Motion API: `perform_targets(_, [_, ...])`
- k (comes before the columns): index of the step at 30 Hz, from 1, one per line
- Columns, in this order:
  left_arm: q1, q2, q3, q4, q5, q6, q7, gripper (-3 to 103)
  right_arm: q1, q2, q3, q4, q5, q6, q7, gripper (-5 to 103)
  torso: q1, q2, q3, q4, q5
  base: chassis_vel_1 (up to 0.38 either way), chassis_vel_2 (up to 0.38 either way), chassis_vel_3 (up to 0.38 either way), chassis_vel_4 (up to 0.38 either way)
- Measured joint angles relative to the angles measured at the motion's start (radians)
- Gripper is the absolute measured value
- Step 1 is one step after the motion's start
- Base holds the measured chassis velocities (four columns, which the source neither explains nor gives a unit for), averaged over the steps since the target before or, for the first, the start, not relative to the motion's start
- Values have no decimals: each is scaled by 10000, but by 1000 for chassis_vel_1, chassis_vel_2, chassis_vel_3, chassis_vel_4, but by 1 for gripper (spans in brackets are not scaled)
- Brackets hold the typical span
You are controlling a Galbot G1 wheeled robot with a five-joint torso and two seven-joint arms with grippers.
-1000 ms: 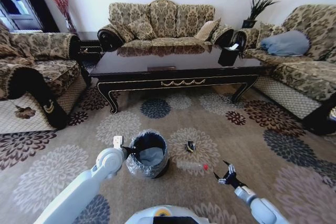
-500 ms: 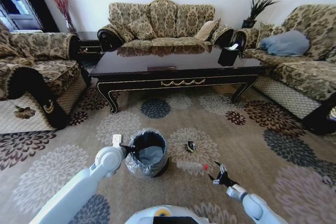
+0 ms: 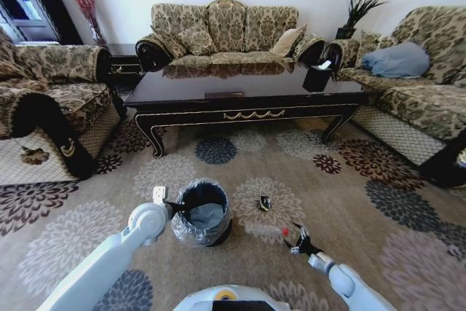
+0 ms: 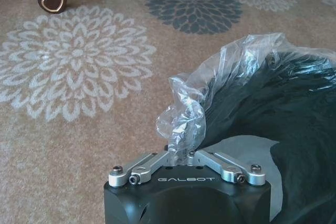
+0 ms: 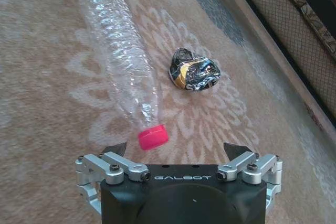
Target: Move to the front of the table and pick up the trash from the floor, then place it into the trash bin.
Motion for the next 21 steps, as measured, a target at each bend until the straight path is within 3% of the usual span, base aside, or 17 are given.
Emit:
perform_targets(9, [-7,113,-86,40,-26,-6,-13,2,267,26,-288,-205,90,-41,-42,97,0,-1,0,-1,3,0,0,0,0])
perform_targets(11, [-13,182,-131,12,-46,-8,-13,2,403,33,-346,-262,131,-40,-67,82,0,-1,0,-1,1,0,0,0,0])
perform_targets(13, [-12,206,-152,7,-57,-12,-12,2,438,43,-361,-281,131,-40,-79,82,0,-1,0,-1,2,0,0,0,0])
perform_targets(17, [17,271,-180,-2,-64,-20,-4,2,527,50,-385,-376,144,-38,-180,60,0,0,0,0,2,0,0,0,0])
perform_targets(19, [17,272,-178,2,-53,-20,1,2,536,37,-385,-401,144,-23,-220,60,0,0,0,0,2,0,0,0,0])
perform_targets(21, [15,253,-167,39,-19,-26,7,2,523,-2,-396,-438,104,47,-274,49,0,-1,0,0,2,0,0,0,0])
